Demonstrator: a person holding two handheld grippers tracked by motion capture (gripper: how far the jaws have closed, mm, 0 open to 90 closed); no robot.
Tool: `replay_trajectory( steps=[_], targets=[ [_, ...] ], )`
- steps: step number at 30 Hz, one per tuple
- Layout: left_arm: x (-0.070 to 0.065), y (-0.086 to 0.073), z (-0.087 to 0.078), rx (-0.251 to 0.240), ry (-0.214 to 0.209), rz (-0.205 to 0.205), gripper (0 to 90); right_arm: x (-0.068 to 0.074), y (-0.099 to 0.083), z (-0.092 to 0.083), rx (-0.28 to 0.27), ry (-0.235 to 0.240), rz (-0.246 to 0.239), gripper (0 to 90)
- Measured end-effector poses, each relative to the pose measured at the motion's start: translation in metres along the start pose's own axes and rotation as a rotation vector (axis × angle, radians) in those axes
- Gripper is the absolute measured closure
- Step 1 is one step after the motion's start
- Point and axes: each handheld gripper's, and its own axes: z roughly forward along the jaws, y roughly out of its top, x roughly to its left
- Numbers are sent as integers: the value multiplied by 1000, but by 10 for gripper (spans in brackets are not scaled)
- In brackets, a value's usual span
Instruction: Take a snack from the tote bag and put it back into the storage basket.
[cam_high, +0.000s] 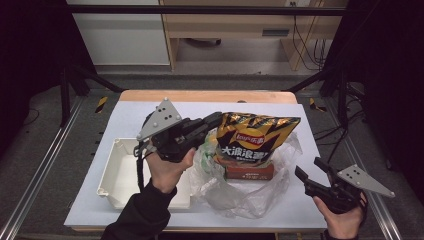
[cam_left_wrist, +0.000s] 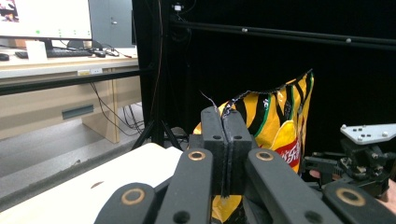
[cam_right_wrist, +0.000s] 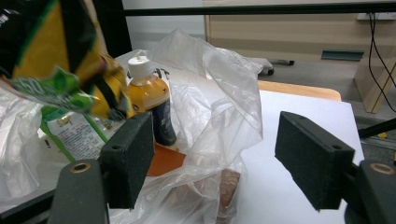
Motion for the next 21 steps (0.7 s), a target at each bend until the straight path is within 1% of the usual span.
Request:
replay_trajectory(
  steps=[7, 9, 18, 21],
  targets=[
    [9, 16, -18, -35, 20, -10, 894, 0, 0, 1, 3, 1, -2, 288],
    [12, 20, -24, -41, 32, -10, 895, 0, -1, 1, 4, 1, -3, 288],
    [36, 23, -59, -71, 120, -19, 894, 0, -2, 2, 9, -2, -2, 287],
    [45, 23, -72, -69, 155, -21, 895, -1, -2, 3, 9, -3, -2, 287]
  ],
)
